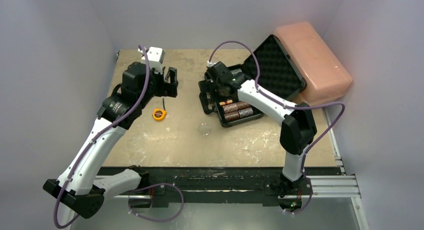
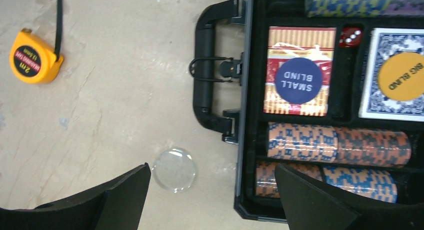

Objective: Pack up texas hold em set

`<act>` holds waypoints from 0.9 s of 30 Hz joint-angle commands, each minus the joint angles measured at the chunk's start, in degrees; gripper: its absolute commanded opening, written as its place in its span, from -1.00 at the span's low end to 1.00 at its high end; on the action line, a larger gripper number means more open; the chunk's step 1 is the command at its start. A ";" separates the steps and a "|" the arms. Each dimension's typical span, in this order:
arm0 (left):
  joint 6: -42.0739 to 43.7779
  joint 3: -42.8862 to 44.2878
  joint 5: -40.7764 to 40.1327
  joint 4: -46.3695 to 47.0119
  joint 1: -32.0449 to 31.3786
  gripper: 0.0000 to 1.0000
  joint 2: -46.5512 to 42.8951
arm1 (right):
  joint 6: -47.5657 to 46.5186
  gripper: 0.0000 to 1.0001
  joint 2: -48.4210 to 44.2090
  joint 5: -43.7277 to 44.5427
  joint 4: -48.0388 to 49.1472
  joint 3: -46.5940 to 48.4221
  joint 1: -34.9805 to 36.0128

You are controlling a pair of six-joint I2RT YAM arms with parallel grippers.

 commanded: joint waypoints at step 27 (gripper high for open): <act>-1.83 -0.48 -11.46 2.42 0.24 1.00 -5.87 | 2.63 0.98 9.77 -0.08 3.38 -3.45 12.27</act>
